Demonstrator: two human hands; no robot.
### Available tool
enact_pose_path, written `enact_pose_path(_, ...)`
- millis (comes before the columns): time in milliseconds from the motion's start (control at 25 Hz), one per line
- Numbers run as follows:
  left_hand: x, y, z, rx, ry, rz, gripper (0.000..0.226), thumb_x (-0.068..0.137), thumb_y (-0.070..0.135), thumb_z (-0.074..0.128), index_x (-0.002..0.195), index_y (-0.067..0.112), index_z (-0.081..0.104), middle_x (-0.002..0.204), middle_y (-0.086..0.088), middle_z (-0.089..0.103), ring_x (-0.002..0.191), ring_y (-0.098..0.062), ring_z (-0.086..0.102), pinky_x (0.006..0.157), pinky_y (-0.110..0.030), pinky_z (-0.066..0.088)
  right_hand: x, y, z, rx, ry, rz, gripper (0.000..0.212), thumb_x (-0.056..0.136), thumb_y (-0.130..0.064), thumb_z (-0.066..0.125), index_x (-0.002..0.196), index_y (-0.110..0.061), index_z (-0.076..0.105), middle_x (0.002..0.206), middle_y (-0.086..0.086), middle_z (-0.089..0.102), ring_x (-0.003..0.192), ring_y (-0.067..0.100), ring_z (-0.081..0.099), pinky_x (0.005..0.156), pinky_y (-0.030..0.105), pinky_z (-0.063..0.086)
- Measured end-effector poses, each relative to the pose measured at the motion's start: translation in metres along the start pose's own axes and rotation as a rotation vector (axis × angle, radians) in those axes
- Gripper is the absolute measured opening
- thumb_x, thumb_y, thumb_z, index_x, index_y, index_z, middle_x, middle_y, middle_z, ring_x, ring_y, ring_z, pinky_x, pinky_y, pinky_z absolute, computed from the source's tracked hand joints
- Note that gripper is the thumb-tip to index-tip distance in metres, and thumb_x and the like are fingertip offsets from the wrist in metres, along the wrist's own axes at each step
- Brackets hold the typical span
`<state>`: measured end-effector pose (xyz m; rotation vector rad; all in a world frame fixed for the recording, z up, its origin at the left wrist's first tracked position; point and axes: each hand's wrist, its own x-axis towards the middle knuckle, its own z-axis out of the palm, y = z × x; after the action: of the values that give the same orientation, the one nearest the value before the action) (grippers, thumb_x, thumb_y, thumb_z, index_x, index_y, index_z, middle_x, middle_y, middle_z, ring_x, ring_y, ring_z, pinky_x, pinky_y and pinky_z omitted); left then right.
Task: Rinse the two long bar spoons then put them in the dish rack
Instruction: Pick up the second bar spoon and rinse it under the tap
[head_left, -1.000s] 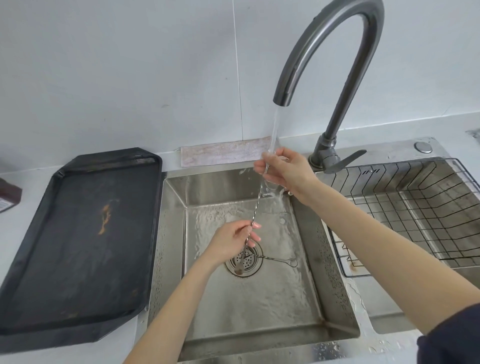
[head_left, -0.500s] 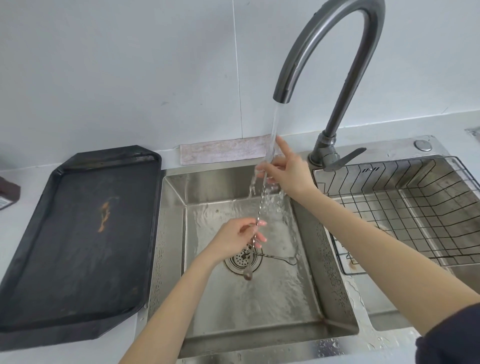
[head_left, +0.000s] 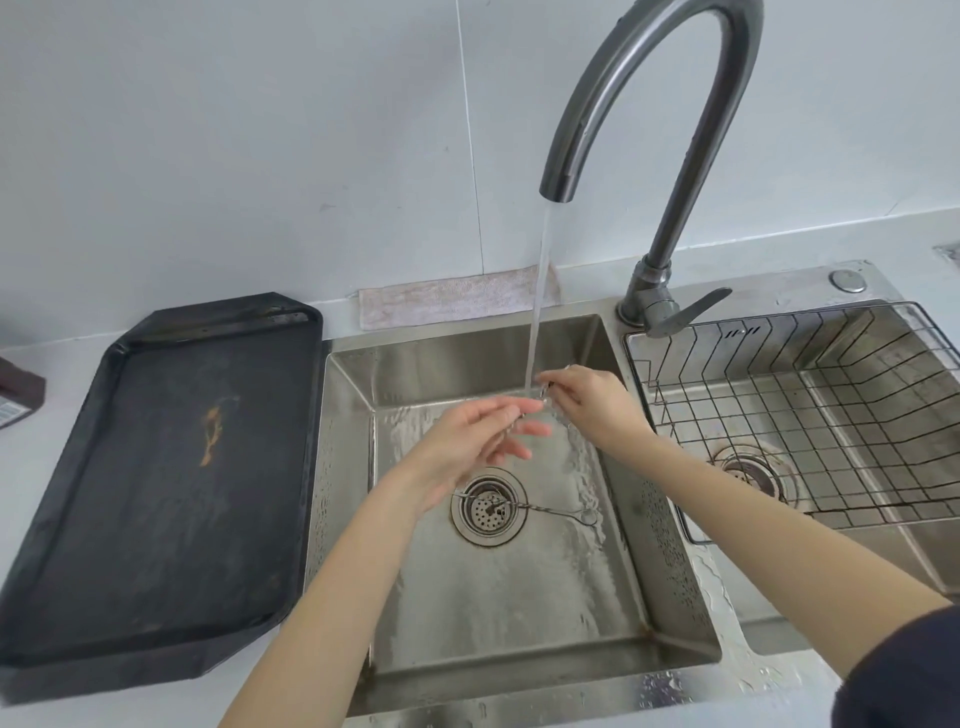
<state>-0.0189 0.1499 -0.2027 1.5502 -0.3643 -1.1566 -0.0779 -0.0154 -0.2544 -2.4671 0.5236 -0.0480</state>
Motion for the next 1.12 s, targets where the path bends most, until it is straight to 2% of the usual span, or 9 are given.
enact_pose_path(160, 0.011, 0.012, 0.001, -0.107, 0.101, 0.045, 0.026, 0.097, 0.012, 0.039, 0.092, 0.02, 0.063, 0.074, 0.012, 0.075, 0.053, 0.003, 0.062, 0.053, -0.015, 0.035, -0.018, 0.005, 0.013, -0.022, -0.061, 0.048, 0.028, 0.093, -0.028, 0.051, 0.114, -0.017, 0.066, 0.094, 0.01, 0.05, 0.092, 0.033, 0.059, 0.079, 0.041, 0.048)
enact_pose_path(320, 0.021, 0.026, 0.01, 0.206, 0.079, 0.046, 0.024, 0.097, 0.014, 0.04, 0.102, 0.019, 0.062, 0.091, 0.006, 0.07, 0.059, 0.006, 0.064, 0.057, -0.012, 0.04, -0.034, 0.01, 0.032, 0.087, -0.093, 0.066, 0.024, 0.093, -0.021, 0.051, 0.103, -0.008, 0.069, 0.097, 0.015, 0.062, 0.088, 0.034, 0.062, 0.082, 0.042, 0.051)
enact_pose_path(440, 0.031, 0.031, 0.015, 0.389, 0.107, 0.054, 0.025, 0.095, 0.018, 0.044, 0.113, 0.014, 0.061, 0.094, 0.004, 0.068, 0.053, 0.01, 0.061, 0.053, -0.008, 0.041, -0.041, 0.012, 0.039, 0.172, -0.108, 0.116, 0.024, 0.093, -0.014, 0.05, 0.11, -0.009, 0.066, 0.094, 0.016, 0.069, 0.082, 0.03, 0.067, 0.085, 0.041, 0.052)
enact_pose_path(520, 0.038, 0.034, 0.017, 0.475, 0.157, 0.075, 0.027, 0.094, 0.023, 0.047, 0.112, 0.012, 0.063, 0.084, 0.006, 0.068, 0.046, 0.011, 0.057, 0.049, -0.006, 0.04, -0.044, 0.011, 0.04, 0.254, -0.08, 0.159, 0.029, 0.092, -0.01, 0.048, 0.118, -0.012, 0.061, 0.092, 0.015, 0.072, 0.079, 0.028, 0.069, 0.084, 0.032, 0.053)
enact_pose_path(640, 0.048, 0.038, 0.018, 0.553, 0.23, 0.126, 0.026, 0.091, 0.026, 0.051, 0.107, 0.014, 0.068, 0.069, 0.012, 0.062, 0.042, 0.011, 0.052, 0.05, 0.0, 0.038, -0.05, 0.009, 0.037, 0.348, -0.045, 0.214, 0.032, 0.09, -0.008, 0.047, 0.118, -0.018, 0.06, 0.089, 0.013, 0.073, 0.077, 0.028, 0.069, 0.067, 0.016, 0.049)
enact_pose_path(840, 0.05, 0.041, 0.024, 0.578, 0.234, 0.138, 0.024, 0.089, 0.029, 0.054, 0.103, 0.017, 0.07, 0.089, 0.008, 0.063, 0.075, -0.001, 0.053, 0.073, -0.017, 0.04, -0.056, 0.012, 0.031, 0.363, -0.024, 0.229, 0.031, 0.09, -0.007, 0.046, 0.115, -0.018, 0.061, 0.085, 0.013, 0.072, 0.075, 0.026, 0.068, 0.081, 0.031, 0.053)
enact_pose_path(960, 0.049, 0.04, 0.026, 0.546, 0.246, 0.132, 0.024, 0.09, 0.028, 0.053, 0.101, 0.017, 0.07, 0.094, 0.006, 0.064, 0.087, -0.008, 0.057, 0.084, -0.024, 0.044, -0.056, 0.014, 0.03, 0.357, -0.004, 0.227, 0.029, 0.089, -0.007, 0.049, 0.112, -0.017, 0.063, 0.079, 0.006, 0.068, 0.067, 0.022, 0.065, 0.078, 0.029, 0.053)
enact_pose_path(1040, 0.05, 0.042, 0.026, 0.485, 0.287, 0.14, 0.024, 0.091, 0.025, 0.051, 0.102, 0.014, 0.069, 0.093, 0.003, 0.066, 0.085, -0.01, 0.06, 0.08, -0.024, 0.047, -0.057, 0.013, 0.03, 0.37, -0.006, 0.241, 0.025, 0.089, -0.009, 0.052, 0.108, -0.018, 0.066, 0.076, 0.006, 0.067, 0.067, 0.026, 0.065, 0.073, 0.031, 0.055)
enact_pose_path(1120, 0.051, 0.046, 0.023, 0.394, 0.321, 0.145, 0.025, 0.092, 0.021, 0.05, 0.105, 0.01, 0.068, 0.087, 0.004, 0.065, 0.075, -0.006, 0.061, 0.069, -0.016, 0.046, -0.058, 0.013, 0.029, 0.371, -0.008, 0.241, 0.021, 0.089, -0.011, 0.055, 0.104, -0.017, 0.067, 0.073, 0.003, 0.064, 0.068, 0.029, 0.066, 0.071, 0.031, 0.054)
